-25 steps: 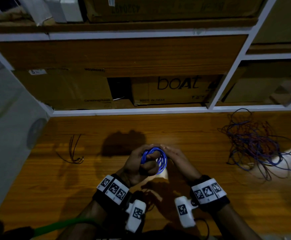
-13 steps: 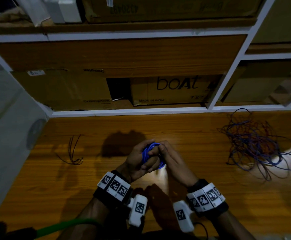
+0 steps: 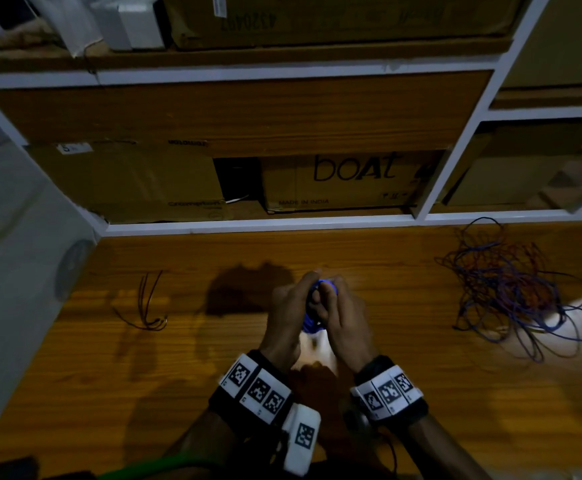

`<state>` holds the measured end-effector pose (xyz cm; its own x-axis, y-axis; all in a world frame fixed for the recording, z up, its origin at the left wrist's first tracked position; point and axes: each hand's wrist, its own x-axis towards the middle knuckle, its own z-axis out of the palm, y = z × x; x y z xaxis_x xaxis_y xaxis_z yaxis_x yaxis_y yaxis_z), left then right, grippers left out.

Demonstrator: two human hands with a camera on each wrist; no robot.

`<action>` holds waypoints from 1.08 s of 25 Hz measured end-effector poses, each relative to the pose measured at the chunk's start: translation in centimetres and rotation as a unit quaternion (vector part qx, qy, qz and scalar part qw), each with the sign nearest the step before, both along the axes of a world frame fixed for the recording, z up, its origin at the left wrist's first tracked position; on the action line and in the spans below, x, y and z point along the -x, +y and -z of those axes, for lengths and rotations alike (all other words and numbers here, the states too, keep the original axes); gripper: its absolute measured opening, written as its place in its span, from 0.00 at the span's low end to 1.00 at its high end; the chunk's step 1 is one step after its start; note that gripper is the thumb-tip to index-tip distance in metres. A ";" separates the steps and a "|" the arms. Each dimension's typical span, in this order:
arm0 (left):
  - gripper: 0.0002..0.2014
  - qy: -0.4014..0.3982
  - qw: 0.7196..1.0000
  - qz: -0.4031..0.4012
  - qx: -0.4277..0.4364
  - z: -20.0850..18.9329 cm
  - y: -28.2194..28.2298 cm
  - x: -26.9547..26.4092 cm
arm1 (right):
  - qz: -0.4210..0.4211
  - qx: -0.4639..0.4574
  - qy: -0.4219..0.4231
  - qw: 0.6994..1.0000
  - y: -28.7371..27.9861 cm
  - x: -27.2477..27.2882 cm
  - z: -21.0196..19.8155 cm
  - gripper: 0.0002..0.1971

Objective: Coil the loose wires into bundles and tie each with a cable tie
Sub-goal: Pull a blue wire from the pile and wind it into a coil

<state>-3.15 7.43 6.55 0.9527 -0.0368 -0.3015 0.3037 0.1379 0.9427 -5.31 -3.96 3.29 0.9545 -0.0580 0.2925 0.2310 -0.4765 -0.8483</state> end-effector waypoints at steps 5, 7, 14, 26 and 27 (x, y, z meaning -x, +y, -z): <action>0.10 -0.048 0.998 0.046 -0.015 0.5 1.8 0.2 | 0.063 0.056 0.001 0.996 -2.8 -1.1 -0.8 0.10; 0.09 -0.067 0.995 0.069 -0.035 0.0 1.9 0.4 | 0.049 0.069 -0.001 0.996 -3.2 -1.1 -1.2 0.10; 0.11 -0.172 0.973 0.121 -0.098 0.1 1.5 -0.2 | -0.031 0.006 0.014 0.999 -2.3 -0.9 -1.3 0.08; 0.10 -0.155 0.975 0.050 -0.152 2.1 3.8 0.4 | -0.103 -0.148 0.097 0.979 -1.6 -0.7 0.1 0.15; 0.11 -0.170 0.969 0.040 -0.177 2.2 3.9 0.5 | -0.106 -0.161 0.096 0.977 -1.3 -0.6 0.0 0.16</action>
<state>-3.61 11.31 4.35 0.9976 -0.0666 0.0210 -0.0354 -0.2225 0.9743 -4.68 -5.28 3.31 0.9905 0.0884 0.1056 0.1172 -0.1373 -0.9836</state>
